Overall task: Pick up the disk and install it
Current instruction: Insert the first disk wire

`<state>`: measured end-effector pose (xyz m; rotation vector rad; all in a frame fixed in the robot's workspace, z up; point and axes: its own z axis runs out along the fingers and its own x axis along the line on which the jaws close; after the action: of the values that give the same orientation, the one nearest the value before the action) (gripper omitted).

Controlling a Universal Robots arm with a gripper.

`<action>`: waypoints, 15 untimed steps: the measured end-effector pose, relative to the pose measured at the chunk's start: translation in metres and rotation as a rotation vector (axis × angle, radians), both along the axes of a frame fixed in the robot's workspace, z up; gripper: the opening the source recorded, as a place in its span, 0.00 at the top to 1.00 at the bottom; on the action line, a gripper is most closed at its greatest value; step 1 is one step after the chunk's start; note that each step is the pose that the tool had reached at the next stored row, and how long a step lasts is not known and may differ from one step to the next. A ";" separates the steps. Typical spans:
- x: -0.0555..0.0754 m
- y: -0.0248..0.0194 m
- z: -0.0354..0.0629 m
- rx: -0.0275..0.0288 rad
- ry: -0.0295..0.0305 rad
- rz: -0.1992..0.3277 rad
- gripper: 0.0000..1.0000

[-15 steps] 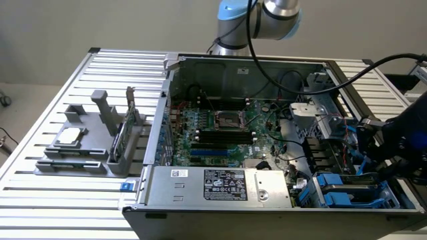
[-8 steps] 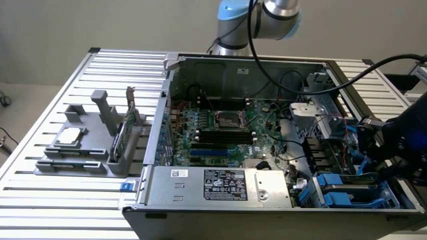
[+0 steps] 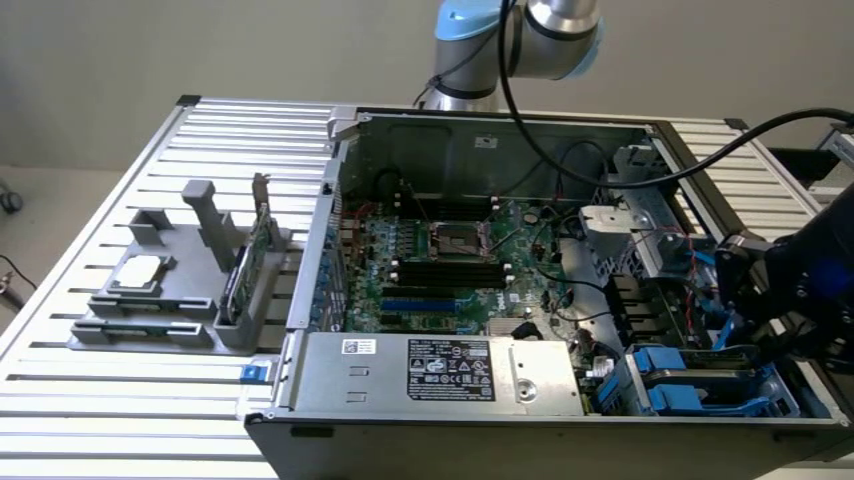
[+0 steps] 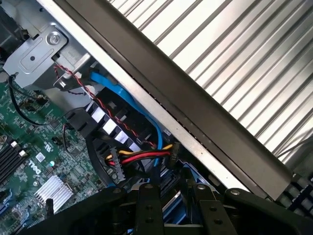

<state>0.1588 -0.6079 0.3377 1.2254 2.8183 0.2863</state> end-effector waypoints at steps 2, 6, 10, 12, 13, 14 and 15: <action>0.000 0.0004 0.0000 0.0002 0.0000 -0.010 0.69; 0.001 0.0015 0.0000 0.0002 0.0000 -0.025 0.69; 0.002 0.0031 0.0000 0.0002 0.0000 -0.036 0.69; 0.002 0.0040 0.0000 0.0002 0.0000 -0.039 0.69; 0.002 0.0046 0.0000 0.0002 0.0000 -0.041 0.69; 0.003 0.0051 0.0000 0.0002 0.0000 -0.043 0.69; 0.003 0.0056 0.0000 0.0001 0.0001 -0.044 0.69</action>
<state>0.1615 -0.6023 0.3376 1.2857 2.7871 0.2842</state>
